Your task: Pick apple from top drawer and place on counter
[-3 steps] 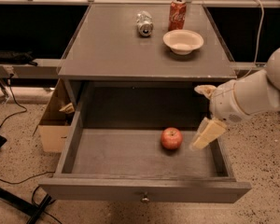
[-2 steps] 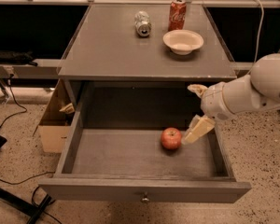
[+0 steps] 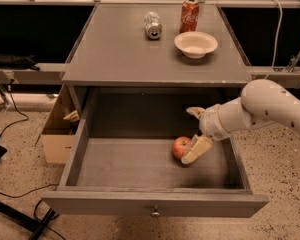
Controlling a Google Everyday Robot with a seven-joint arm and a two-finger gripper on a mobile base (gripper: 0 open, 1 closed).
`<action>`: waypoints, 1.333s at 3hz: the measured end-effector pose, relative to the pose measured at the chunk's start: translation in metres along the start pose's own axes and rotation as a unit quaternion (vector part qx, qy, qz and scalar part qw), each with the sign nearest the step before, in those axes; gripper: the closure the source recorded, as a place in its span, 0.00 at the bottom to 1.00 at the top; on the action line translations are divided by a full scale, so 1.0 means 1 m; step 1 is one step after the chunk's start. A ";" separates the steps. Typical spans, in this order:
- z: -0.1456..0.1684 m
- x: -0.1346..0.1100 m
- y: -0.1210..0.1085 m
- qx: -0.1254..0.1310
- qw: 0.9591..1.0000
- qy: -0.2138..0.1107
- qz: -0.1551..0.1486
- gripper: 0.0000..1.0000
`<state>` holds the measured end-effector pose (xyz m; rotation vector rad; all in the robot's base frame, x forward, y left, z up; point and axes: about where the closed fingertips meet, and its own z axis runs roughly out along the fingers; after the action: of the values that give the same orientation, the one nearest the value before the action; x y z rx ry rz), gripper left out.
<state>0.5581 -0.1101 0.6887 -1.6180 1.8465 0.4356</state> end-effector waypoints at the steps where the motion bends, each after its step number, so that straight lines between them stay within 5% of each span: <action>1: 0.030 0.013 0.004 -0.023 1.000 0.002 0.007 0.00; 4: 0.066 0.054 0.024 -0.059 0.997 0.050 0.012 0.65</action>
Offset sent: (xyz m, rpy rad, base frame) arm 0.0002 0.0123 -0.0896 -0.0599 0.1128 0.0455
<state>0.5487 -0.1051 0.6009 -1.7259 1.9476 0.4894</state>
